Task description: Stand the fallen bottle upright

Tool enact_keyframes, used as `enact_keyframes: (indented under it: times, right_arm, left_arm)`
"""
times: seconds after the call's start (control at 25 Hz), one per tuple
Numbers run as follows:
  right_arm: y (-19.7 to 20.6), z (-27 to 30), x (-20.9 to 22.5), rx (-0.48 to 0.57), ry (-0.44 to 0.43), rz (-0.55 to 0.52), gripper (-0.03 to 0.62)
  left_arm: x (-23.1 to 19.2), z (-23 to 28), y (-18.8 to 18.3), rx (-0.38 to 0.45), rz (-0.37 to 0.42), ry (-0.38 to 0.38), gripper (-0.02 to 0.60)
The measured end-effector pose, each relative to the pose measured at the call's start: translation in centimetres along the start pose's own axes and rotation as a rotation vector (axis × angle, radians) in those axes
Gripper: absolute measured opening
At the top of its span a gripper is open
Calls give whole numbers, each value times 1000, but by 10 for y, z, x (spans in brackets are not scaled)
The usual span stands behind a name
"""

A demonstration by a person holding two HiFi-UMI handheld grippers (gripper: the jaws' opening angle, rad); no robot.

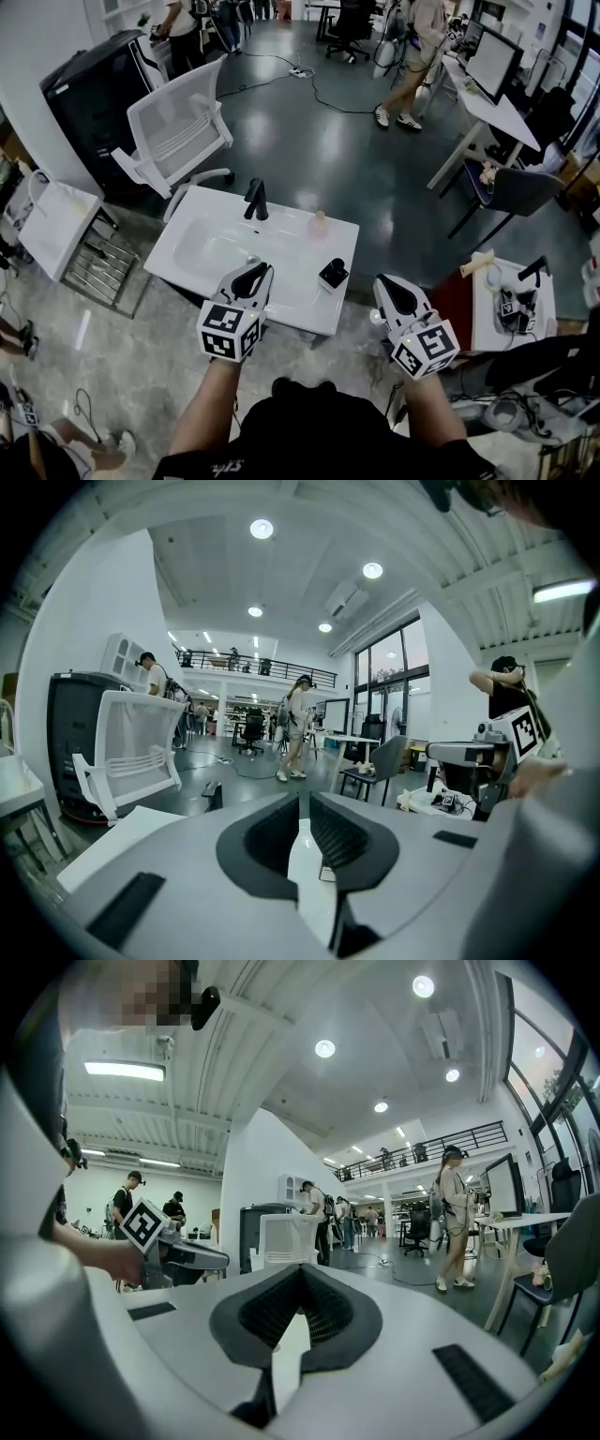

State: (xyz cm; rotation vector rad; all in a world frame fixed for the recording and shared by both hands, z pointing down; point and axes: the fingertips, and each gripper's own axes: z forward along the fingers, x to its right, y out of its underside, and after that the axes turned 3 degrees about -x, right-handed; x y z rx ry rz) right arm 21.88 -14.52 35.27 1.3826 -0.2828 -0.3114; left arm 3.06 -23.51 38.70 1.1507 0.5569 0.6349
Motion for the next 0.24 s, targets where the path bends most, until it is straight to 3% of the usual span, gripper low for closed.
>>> enact_keyframes:
  times: [0.24]
  right_arm:
    - [2, 2, -7, -1, -10, 2, 11]
  left_arm:
    - [-1, -3, 2, -1, -5, -1, 46]
